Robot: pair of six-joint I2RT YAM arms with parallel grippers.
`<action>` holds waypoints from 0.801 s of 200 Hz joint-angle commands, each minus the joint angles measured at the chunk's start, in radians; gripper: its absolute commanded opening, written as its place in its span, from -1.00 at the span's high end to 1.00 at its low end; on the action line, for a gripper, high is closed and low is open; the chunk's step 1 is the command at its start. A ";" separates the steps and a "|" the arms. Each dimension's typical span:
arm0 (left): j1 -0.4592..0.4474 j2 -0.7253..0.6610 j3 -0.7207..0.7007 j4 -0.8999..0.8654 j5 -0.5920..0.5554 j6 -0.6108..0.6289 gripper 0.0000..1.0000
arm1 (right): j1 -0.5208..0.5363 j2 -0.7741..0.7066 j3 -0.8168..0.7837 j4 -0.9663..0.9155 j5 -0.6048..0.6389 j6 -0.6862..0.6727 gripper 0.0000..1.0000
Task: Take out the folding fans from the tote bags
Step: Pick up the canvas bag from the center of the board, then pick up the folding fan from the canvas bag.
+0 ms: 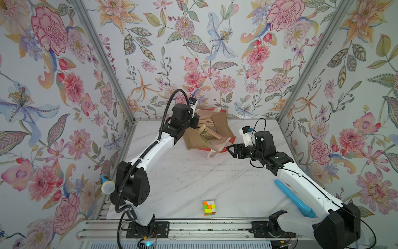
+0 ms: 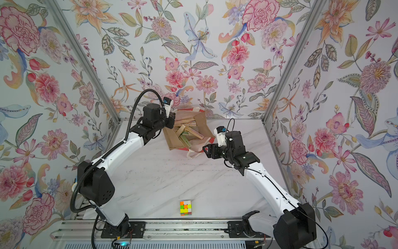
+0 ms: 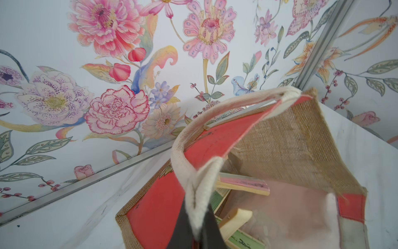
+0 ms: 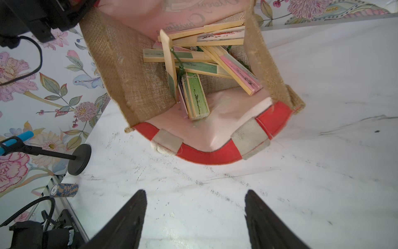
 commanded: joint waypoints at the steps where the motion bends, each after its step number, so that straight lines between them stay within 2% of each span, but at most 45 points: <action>1: -0.032 -0.081 -0.107 0.183 -0.059 0.014 1.00 | -0.005 -0.041 -0.056 0.116 -0.052 0.040 -0.44; 41: -0.083 -0.188 -0.344 0.362 -0.105 -0.022 1.00 | 0.000 -0.075 -0.166 0.259 -0.079 0.111 -0.40; 62: -0.102 -0.217 -0.428 0.428 -0.075 -0.016 1.00 | 0.006 -0.078 -0.195 0.262 -0.059 0.124 -0.38; 79: -0.110 -0.227 -0.488 0.468 0.029 0.013 1.00 | 0.007 -0.073 -0.217 0.267 -0.058 0.130 -0.38; 97: -0.121 -0.231 -0.551 0.517 0.056 -0.017 1.00 | 0.010 -0.072 -0.232 0.262 -0.058 0.135 -0.36; 131: -0.162 -0.227 -0.648 0.602 0.058 -0.047 1.00 | 0.012 -0.104 -0.289 0.281 -0.036 0.137 -0.34; 160: -0.200 -0.195 -0.656 0.601 0.062 -0.029 1.00 | 0.017 -0.122 -0.331 0.312 -0.048 0.160 -0.33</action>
